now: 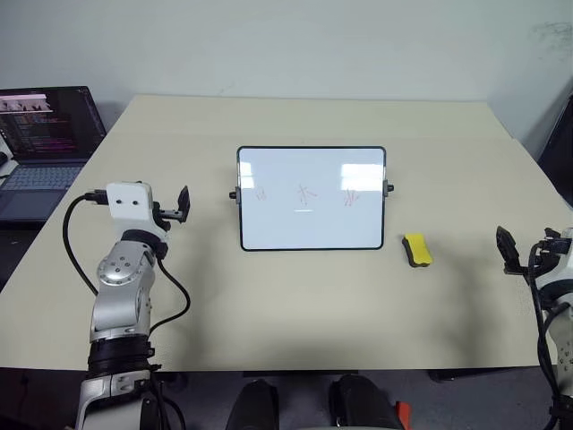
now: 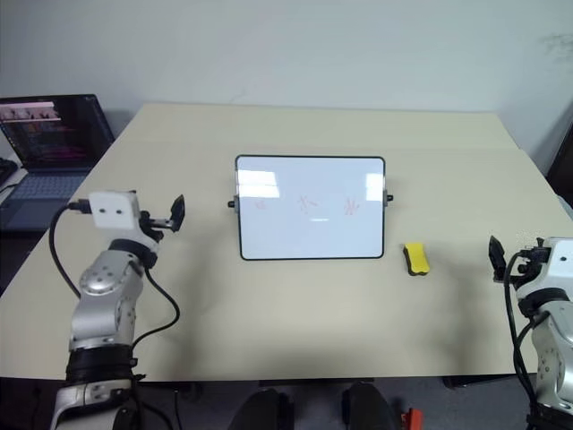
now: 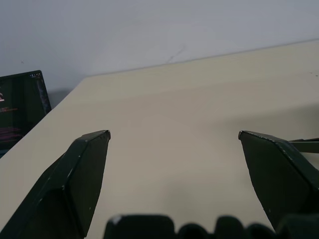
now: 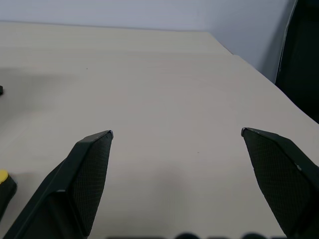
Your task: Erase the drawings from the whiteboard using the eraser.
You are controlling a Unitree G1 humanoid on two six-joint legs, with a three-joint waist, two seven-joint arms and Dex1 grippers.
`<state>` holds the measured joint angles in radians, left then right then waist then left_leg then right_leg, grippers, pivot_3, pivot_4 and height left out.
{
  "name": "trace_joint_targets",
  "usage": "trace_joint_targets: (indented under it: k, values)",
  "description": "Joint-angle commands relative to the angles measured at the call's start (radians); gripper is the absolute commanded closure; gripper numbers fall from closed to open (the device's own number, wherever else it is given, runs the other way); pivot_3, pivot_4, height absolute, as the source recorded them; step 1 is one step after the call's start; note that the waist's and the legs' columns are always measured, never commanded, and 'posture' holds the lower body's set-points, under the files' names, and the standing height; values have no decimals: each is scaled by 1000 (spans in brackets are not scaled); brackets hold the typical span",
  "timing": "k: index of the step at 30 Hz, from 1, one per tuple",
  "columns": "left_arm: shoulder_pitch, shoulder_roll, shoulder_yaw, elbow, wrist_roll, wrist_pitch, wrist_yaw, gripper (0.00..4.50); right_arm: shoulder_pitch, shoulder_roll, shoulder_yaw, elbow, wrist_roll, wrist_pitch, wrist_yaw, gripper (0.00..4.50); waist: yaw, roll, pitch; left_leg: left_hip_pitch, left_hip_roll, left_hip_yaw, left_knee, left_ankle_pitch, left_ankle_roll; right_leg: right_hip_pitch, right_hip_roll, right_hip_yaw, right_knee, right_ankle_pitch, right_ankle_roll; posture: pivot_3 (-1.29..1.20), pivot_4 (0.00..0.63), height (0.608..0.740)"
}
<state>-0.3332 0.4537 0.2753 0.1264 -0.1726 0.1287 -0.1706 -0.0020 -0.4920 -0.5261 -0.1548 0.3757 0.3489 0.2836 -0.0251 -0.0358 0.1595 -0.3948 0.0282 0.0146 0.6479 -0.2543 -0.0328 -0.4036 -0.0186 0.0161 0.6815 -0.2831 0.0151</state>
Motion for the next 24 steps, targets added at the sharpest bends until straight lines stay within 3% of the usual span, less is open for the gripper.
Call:
trace_joint_targets:
  k: [1,5,9,17,21,24]
  values:
    - [-11,-15,10,-26,2,-21,10,0,-40,-30,-18,16,12,-4,10,25,0,0,0,0,0,0,0,0,0,0,0,0,0,0,0,0,150,740]
    - [-29,-37,35,-11,-25,-33,20,0,-32,-25,-24,-24,12,5,-1,25,1,0,0,0,0,-1,-1,0,0,0,0,-1,0,0,0,0,150,740]
    - [-58,6,25,36,-27,-77,-62,0,-15,-62,-46,-86,38,48,21,25,1,0,0,-1,0,0,0,0,0,0,0,0,0,0,0,0,150,740]
    - [-28,145,24,-83,-252,33,-453,0,-57,-29,54,-183,97,112,29,25,-6,0,0,0,1,0,0,0,0,0,1,0,0,0,0,0,150,740]
    - [12,268,-85,-223,-350,220,-687,0,-75,-19,105,-230,114,173,21,25,-5,1,1,1,1,0,-1,0,0,0,1,0,0,0,0,0,150,740]
    - [-1,325,-156,-221,-321,224,-800,0,-11,-3,105,-320,156,245,7,25,7,2,1,-1,0,-1,-1,0,0,0,3,-1,-1,0,0,0,150,740]
